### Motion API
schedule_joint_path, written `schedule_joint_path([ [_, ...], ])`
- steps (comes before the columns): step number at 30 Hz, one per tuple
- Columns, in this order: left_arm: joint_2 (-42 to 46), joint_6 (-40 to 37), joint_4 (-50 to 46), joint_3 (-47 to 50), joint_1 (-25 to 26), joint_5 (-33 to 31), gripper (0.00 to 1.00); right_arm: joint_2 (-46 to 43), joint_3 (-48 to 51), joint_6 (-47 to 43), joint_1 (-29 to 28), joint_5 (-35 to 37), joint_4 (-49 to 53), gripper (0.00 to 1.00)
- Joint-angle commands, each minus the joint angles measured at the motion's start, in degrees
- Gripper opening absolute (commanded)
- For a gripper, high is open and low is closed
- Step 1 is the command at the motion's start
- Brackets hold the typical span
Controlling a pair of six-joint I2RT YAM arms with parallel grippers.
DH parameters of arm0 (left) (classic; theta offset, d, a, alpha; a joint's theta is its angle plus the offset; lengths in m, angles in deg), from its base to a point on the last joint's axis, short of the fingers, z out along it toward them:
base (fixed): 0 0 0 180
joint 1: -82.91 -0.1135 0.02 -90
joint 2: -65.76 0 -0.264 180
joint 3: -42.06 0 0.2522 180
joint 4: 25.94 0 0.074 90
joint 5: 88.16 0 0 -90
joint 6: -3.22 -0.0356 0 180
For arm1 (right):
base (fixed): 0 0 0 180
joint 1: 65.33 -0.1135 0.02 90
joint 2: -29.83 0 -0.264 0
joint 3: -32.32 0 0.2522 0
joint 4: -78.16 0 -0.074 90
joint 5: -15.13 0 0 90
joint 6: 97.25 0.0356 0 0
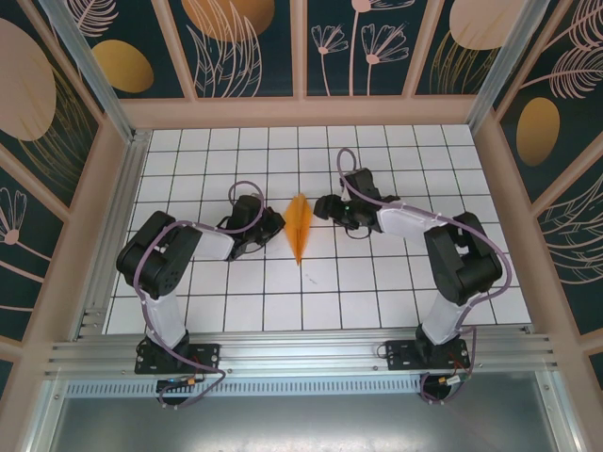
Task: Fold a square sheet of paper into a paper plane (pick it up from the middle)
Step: Move the paper plane to the top-center of the table.
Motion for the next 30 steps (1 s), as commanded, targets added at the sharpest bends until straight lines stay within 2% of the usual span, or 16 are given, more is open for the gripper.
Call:
schedule_joint_path([
  [1,1.0,-0.6,1.9,1.2,-0.5,-0.7,0.00,2.6,-4.0,0.3,-2.2,1.2,2.4,0.61],
  [8,1.5,-0.6,3.8,1.6,-0.5,1.4,0.00,3.2,-8.0,-1.0,-7.3,7.7,6.9,0.61],
  [14,1.5,-1.1,3.3,1.2,-0.5,1.6,0.00,4.6,-10.3,-0.2,-8.4,12.0,11.2,0.44],
  [16,1.0,-1.0,2.5,1.0,-0.5,1.3,0.00,4.9,-10.2,0.4,-8.4,13.4,11.8,0.41],
  [23,0.5,-1.2,0.9,0.8,-0.5,0.6,0.00,5.4,-9.4,1.4,-7.4,11.1,10.9,0.41],
  [25,0.5,-1.3,0.2,0.6,-0.5,0.4,0.00,5.8,-8.8,1.5,-7.2,9.7,9.8,0.36],
  [27,0.4,-1.4,-0.6,0.5,-0.5,0.0,0.00,6.2,-8.4,1.6,-6.6,7.7,9.1,0.24],
  [30,0.0,-1.4,-1.9,0.2,-0.5,-0.6,0.00,6.5,-8.0,1.8,-6.1,6.7,8.4,0.12],
])
